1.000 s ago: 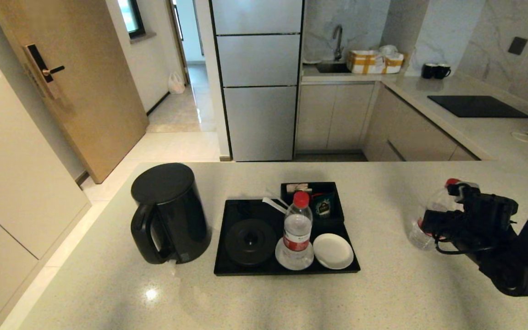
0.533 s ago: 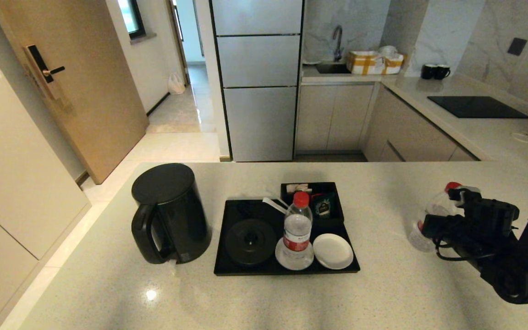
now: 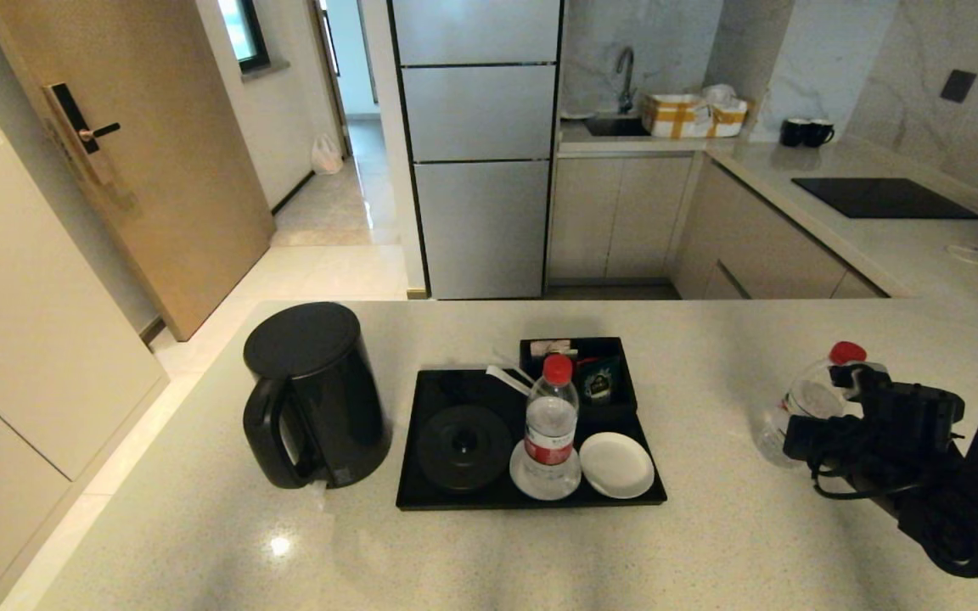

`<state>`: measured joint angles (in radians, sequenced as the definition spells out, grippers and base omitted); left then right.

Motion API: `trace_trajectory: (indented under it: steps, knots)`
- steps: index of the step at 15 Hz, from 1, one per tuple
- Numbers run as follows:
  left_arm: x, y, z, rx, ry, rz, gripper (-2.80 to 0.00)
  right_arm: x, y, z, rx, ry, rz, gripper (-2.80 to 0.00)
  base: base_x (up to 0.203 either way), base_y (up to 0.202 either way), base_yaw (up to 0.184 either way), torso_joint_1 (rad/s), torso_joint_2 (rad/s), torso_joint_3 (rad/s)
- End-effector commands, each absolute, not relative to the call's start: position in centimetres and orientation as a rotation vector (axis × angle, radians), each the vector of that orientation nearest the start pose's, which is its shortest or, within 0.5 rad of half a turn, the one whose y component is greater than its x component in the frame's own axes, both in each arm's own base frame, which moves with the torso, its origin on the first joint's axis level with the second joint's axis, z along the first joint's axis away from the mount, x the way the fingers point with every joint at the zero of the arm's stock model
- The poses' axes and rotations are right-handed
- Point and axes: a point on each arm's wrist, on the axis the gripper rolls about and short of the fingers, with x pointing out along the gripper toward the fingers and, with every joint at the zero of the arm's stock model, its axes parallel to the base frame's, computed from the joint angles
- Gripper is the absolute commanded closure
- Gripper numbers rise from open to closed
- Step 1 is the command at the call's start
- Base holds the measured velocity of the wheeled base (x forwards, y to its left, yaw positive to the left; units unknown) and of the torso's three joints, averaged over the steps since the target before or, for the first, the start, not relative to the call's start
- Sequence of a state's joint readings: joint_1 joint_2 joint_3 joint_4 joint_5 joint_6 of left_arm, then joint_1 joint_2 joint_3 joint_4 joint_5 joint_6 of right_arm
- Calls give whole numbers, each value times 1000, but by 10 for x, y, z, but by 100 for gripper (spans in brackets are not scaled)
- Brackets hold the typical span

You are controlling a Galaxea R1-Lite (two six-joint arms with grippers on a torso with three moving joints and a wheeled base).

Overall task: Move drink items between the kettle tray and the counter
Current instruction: Place it on the right

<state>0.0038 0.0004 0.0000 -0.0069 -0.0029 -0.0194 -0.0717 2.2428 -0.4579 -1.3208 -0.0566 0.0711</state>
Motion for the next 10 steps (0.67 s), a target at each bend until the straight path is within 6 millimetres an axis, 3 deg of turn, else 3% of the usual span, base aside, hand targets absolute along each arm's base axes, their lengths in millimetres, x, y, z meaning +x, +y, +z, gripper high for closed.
trace_trajectory:
  steps: [1, 3, 4, 10]
  knots:
    - [-23, 0, 76, -20, -6, 0, 0, 314, -24, 2, 75, 454, -142, 0, 0, 0, 0, 0, 0, 0]
    - [-23, 0, 76, -20, -5, 1, 0, 314, -23, 0, 71, 462, -144, 0, 0, 0, 0, 0, 0, 0]
    - [-23, 0, 76, -20, -6, 0, 0, 314, -23, 0, 69, 460, -148, -280, 0, 0, 0, 0, 0, 0]
    - [-23, 0, 76, -20, -6, 0, 0, 295, -20, 12, 89, 451, -80, -280, 0, 0, 0, 0, 0, 0]
